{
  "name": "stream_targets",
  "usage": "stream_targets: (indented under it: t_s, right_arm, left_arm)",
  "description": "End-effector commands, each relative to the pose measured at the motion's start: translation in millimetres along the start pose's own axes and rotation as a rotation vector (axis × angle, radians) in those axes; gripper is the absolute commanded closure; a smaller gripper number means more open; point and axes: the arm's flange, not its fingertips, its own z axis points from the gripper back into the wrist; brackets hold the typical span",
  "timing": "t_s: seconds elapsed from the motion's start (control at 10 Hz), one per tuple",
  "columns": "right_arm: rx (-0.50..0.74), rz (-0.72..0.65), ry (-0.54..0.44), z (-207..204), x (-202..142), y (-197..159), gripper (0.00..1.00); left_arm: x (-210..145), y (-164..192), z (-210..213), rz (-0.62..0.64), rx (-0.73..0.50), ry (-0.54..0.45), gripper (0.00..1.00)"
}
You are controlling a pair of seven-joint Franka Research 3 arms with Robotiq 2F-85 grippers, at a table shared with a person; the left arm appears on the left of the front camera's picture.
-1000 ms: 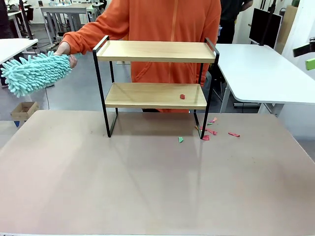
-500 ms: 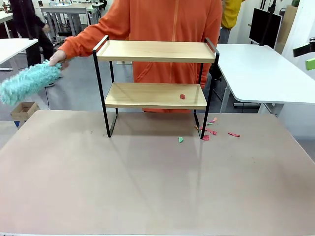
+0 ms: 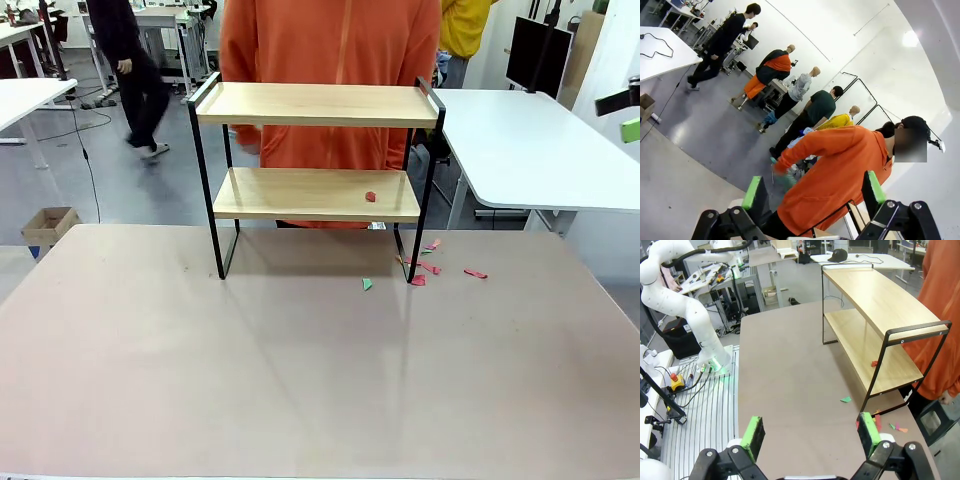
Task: Clean the shelf.
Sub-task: Hand the Duster back to the human.
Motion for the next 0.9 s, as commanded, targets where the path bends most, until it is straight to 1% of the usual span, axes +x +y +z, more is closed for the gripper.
stream_targets:
  t_s: [0.0,0.8]
  right_arm:
    - [0.002,0.028,-0.033,-0.2,1.5,-0.9,0.00]
    - [0.002,0.028,-0.033,-0.2,1.5,-0.9,0.00]
  left_arm:
    - [-1.3,-1.4,2.2,0.003,-0.005,0.013,0.00]
    - [-1.3,-1.4,2.2,0.003,-0.005,0.013,0.00]
